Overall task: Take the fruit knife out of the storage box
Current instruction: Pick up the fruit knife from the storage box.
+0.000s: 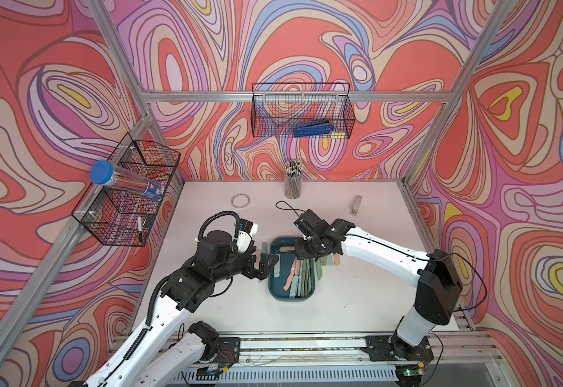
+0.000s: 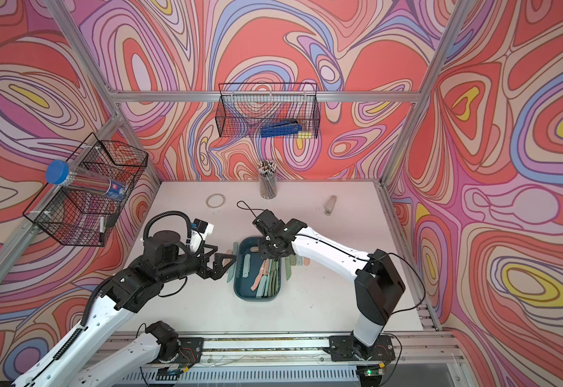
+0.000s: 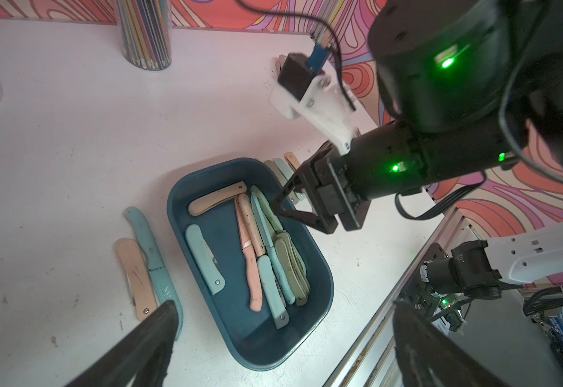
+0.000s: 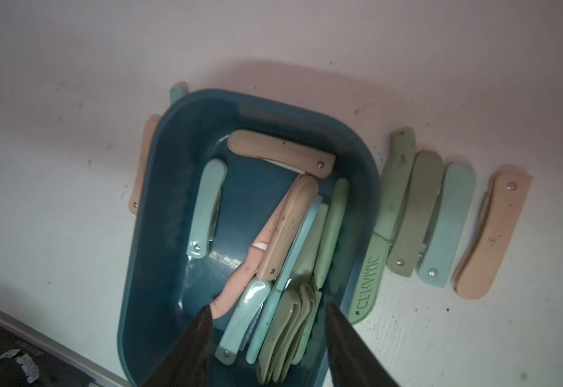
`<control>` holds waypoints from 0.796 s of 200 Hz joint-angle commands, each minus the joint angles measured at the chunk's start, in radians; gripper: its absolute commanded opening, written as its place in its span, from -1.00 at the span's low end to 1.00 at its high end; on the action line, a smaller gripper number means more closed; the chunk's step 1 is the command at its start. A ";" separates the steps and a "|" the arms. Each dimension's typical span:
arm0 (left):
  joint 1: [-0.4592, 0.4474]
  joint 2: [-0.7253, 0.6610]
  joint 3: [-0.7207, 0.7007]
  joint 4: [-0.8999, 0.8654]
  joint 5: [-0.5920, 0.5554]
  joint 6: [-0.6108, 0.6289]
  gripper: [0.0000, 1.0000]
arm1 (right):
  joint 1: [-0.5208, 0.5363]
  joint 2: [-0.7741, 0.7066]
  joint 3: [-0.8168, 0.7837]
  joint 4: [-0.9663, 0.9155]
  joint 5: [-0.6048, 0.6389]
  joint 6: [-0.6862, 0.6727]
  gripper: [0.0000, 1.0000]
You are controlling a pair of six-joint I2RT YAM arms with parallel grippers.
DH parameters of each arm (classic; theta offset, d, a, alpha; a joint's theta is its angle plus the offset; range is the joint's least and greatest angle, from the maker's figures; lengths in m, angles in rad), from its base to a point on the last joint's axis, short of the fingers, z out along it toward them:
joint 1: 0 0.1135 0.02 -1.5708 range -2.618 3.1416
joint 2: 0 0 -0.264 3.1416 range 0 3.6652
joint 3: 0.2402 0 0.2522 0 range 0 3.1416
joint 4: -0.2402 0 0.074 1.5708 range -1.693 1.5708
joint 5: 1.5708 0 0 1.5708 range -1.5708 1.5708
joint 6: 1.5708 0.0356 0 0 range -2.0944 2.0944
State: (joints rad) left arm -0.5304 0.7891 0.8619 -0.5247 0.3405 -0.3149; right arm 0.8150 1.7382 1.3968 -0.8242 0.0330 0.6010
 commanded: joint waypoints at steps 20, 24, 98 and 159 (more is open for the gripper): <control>-0.006 0.009 -0.022 0.008 -0.006 0.004 0.99 | -0.004 0.107 0.052 -0.051 -0.031 0.071 -0.21; -0.008 0.010 -0.022 0.012 -0.006 0.002 0.99 | -0.004 0.113 0.057 -0.054 -0.033 0.073 -0.24; -0.013 -0.004 -0.018 0.026 0.028 0.016 0.99 | -0.005 0.146 -0.005 -0.010 0.016 0.140 -0.47; -0.013 -0.041 -0.009 0.004 0.005 0.016 0.99 | -0.004 0.237 0.045 -0.019 0.060 0.103 -0.47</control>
State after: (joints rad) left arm -0.5381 0.7773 0.8455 -0.5213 0.3508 -0.3141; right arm 0.8112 1.9255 1.4128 -0.8429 0.0574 0.7212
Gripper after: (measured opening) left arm 0.997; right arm 0.263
